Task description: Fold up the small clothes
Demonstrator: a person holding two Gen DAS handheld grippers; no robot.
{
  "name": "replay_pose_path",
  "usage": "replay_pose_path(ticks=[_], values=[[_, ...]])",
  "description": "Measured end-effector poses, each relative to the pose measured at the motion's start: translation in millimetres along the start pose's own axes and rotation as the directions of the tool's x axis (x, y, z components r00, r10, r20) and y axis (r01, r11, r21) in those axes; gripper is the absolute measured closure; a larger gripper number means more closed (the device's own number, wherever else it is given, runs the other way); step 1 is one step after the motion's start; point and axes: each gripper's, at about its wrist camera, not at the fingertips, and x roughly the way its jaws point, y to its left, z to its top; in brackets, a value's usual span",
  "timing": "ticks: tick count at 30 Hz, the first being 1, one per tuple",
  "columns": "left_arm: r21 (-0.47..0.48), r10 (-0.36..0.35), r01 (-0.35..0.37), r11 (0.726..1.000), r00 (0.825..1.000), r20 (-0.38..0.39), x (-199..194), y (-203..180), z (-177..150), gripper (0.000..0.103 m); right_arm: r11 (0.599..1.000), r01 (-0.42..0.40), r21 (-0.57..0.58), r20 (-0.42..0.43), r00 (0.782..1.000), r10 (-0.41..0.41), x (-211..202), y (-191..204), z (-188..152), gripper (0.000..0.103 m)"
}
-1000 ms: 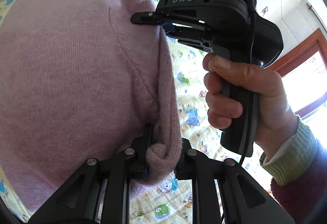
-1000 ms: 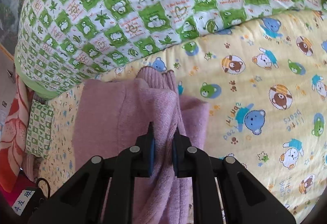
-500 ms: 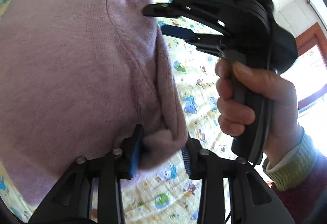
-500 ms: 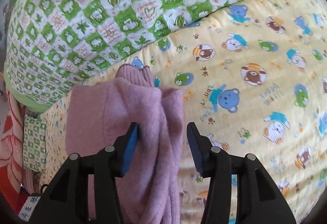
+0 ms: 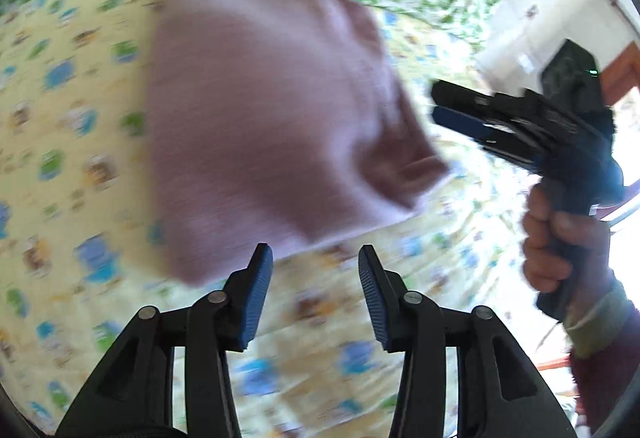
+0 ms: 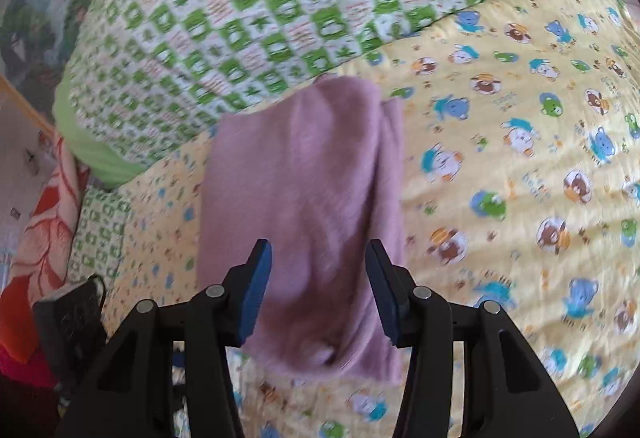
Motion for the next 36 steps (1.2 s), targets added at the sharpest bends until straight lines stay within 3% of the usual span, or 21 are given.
replay_pose_path(ticks=[3,11,16,20,26,28,31,32,34,36], values=[[-0.009,0.057,-0.057,0.998,0.998,-0.018,0.2,19.2,-18.0,0.056,1.000,0.021,-0.016,-0.038,0.999,-0.021,10.3,6.6,-6.1,0.053],[0.045,0.201,-0.200,0.979,0.979,-0.019,29.6,32.4,-18.1,0.052,0.985,0.152,-0.084,-0.112,0.981,-0.161,37.6,2.4,-14.7,0.053],[0.036,0.208,-0.208,0.977,0.978,-0.007,33.3,42.5,-18.0,0.053,0.981,0.167,-0.103,-0.156,0.971,-0.182,44.3,-5.0,-22.9,0.053],[0.055,0.240,-0.239,0.969,0.971,-0.016,45.0,39.1,-4.8,0.062,0.974,0.180,-0.139,-0.162,0.966,-0.202,50.9,3.0,-20.1,0.068],[0.023,0.222,-0.222,0.975,0.975,-0.019,46.0,42.4,7.8,0.062,0.955,0.208,-0.211,-0.162,0.956,-0.244,56.3,20.3,-16.9,0.067],[0.027,0.225,-0.224,0.974,0.974,-0.019,48.3,39.8,9.3,0.062,0.967,0.192,-0.170,-0.198,0.954,-0.224,64.1,12.5,-16.9,0.068],[0.029,0.222,-0.221,0.975,0.975,-0.017,47.2,41.4,9.8,0.065,0.987,0.143,-0.079,-0.223,0.962,-0.157,64.8,4.2,-16.3,0.091],[0.029,0.225,-0.225,0.974,0.974,-0.016,46.6,43.0,9.7,0.066,0.992,0.119,-0.040,-0.220,0.968,-0.125,59.7,4.4,-13.7,0.092],[0.027,0.236,-0.235,0.972,0.972,-0.008,40.4,49.6,9.2,0.066,0.999,0.039,0.021,-0.167,0.985,-0.035,40.3,12.9,-6.4,0.093],[0.027,0.232,-0.232,0.972,0.973,-0.001,35.0,53.9,9.5,0.066,0.998,-0.042,0.039,-0.058,0.997,0.044,2.8,26.9,7.3,0.093]])
